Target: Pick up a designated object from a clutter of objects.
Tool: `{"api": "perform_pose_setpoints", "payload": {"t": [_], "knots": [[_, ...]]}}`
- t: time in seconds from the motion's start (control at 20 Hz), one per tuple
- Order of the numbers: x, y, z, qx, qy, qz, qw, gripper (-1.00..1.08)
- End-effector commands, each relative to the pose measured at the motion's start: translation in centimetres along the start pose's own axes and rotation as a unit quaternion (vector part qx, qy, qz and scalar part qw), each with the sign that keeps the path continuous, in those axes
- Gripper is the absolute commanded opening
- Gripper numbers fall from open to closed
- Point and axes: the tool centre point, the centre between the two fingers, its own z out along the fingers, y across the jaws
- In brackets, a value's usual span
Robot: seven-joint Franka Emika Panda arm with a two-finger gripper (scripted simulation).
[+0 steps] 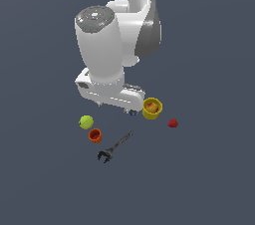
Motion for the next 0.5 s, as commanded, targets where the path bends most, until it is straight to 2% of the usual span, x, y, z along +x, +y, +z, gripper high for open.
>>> {"api": "perform_pose_setpoints", "payload": {"t": [0.0,0.45], "knots": [[1.4,1.4,2.4,0.0,0.001,0.039,0.9992,1.0],[4.8,6.1,10.1,-0.004,0.008,0.155,0.9879,1.0]]}}
